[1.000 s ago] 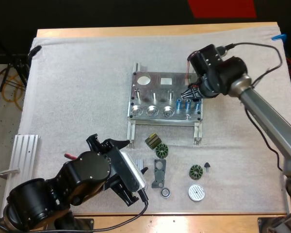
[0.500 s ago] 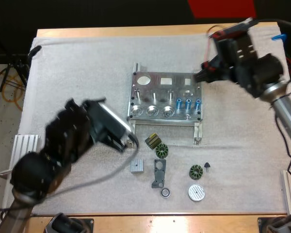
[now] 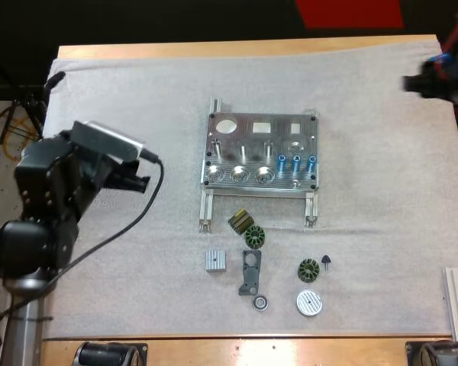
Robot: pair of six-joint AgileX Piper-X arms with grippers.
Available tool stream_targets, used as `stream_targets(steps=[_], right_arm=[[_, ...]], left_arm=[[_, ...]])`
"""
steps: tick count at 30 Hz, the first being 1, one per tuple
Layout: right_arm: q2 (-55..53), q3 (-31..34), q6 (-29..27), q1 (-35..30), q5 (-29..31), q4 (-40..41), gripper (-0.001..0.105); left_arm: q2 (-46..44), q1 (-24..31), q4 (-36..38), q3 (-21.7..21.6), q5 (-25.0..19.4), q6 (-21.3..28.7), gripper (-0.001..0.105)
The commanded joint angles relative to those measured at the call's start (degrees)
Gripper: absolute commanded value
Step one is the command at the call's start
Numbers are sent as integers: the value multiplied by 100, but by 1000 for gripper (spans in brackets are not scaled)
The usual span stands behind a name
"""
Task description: Load cells from left to right
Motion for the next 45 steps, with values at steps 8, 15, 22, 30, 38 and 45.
stream_targets(steps=[8,15,22,30,38,45], right_arm=[[-1560,546,-64,-187,-60,130,61],[-3066,1673,-23,129,-60,190,61],[-4812,2827,-12,205,-9,190,61],[-6773,3744,311,205,-9,190,61],[-8277,4089,325,192,293,926,61],[-8240,3923,325,203,584,1381,61]], left_arm=[[-1039,49,721,-50,164,-391,68],[-2017,49,757,116,543,-577,68],[-3427,49,1297,817,543,-577,68],[-4774,49,2189,1263,543,-577,68],[-5708,49,3583,1303,543,-721,68],[-6012,60,4161,1360,323,-1069,68]])
